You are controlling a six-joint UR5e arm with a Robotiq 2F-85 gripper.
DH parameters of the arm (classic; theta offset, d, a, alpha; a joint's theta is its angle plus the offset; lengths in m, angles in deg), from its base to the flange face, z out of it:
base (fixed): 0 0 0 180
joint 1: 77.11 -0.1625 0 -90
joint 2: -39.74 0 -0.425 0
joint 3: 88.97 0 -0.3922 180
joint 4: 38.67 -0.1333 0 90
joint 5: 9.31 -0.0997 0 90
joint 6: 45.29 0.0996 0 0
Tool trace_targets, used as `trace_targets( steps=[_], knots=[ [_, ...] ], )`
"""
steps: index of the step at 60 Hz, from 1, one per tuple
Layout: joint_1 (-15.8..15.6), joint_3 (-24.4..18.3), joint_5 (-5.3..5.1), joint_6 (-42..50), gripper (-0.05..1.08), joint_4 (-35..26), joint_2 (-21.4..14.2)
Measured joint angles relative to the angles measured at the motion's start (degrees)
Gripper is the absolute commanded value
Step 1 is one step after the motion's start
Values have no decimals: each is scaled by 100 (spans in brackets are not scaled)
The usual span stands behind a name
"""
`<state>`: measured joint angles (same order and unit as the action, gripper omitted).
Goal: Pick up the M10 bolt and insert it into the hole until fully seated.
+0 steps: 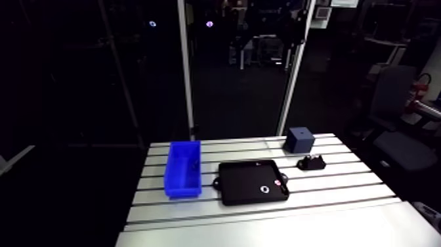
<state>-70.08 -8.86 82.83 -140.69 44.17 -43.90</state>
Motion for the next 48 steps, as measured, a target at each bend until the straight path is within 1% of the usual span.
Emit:
trace_targets(
  steps=[14, 25, 40, 48],
  knots=[
    [-208, -208, -47, -40, 1, -175, 60],
    [-289, -291, -62, -56, 1, -244, 82],
    [-278, -290, -45, -64, 1, -209, 83],
    [-215, -225, -18, -136, 1, -120, 87]
  ],
)
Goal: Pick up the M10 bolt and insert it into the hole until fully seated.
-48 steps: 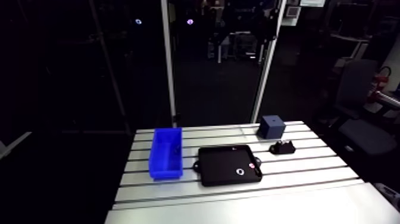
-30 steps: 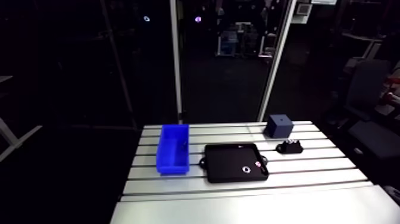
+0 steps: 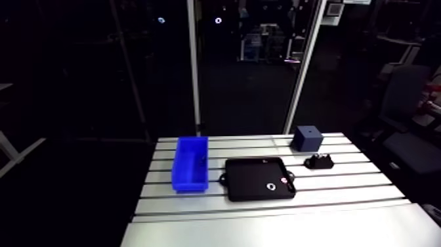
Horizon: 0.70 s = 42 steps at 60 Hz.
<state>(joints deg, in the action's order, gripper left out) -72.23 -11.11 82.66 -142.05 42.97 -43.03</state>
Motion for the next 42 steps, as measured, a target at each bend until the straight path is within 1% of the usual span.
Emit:
trace_targets(
  steps=[6, 16, 34, 42],
  knots=[
    [152, 105, 25, -142, 1, 185, -2],
    [464, 324, 37, -427, 1, 511, -18],
    [979, 829, 26, -979, 1, 1241, -50],
    [1222, 1113, 7, -1272, 1, 1698, -61]
  ],
)
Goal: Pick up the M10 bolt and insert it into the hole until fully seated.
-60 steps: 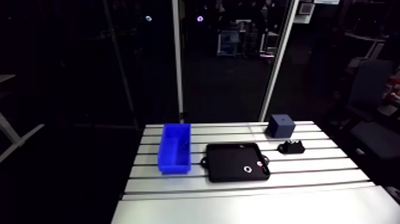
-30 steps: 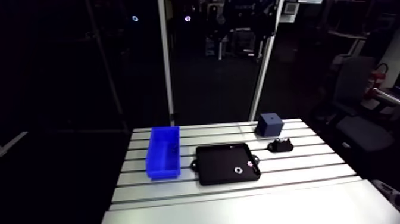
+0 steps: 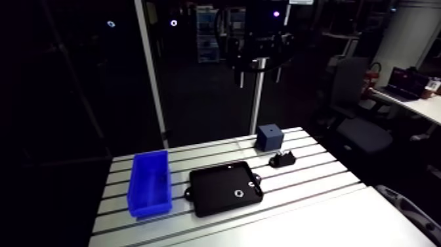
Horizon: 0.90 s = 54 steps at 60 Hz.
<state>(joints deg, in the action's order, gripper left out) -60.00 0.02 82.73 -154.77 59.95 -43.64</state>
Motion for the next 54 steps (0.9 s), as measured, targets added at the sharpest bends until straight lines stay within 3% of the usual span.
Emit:
trace_targets(
  steps=[7, 15, 24, 26, 40, 47, 54],
  knots=[
    [226, 296, -53, -284, 1, 488, -6],
    [462, 572, -193, -499, 1, 928, -10],
    [755, 876, -438, -708, 1, 1398, -12],
    [867, 991, -534, -784, 1, 1565, -13],
    [1303, 1494, -892, -1112, 1, 2336, 3],
    [1478, 1764, -1015, -1248, 1, 2775, 48],
    [1558, 1943, -1058, -1308, 1, 3095, 131]
  ],
)
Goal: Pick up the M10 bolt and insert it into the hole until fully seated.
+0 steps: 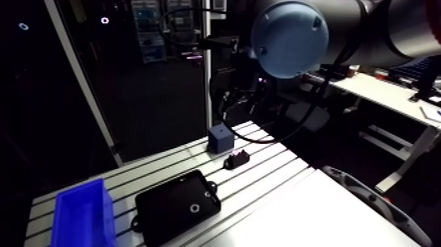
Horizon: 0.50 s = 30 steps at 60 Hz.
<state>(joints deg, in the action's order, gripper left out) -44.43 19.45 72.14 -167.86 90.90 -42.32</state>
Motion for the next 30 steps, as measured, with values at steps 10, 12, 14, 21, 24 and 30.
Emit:
trace_targets(
  steps=[10, 12, 14, 21, 24, 30],
  knots=[
    [35, 128, -10, -29, 1, 266, 154],
    [37, 138, -9, -30, 1, 296, 183],
    [37, 143, -7, -29, 1, 321, 208],
    [37, 156, 18, -25, 1, 383, 314],
    [37, 160, 35, -20, 1, 400, 363],
    [37, 168, 67, -13, 1, 419, 452]
  ],
)
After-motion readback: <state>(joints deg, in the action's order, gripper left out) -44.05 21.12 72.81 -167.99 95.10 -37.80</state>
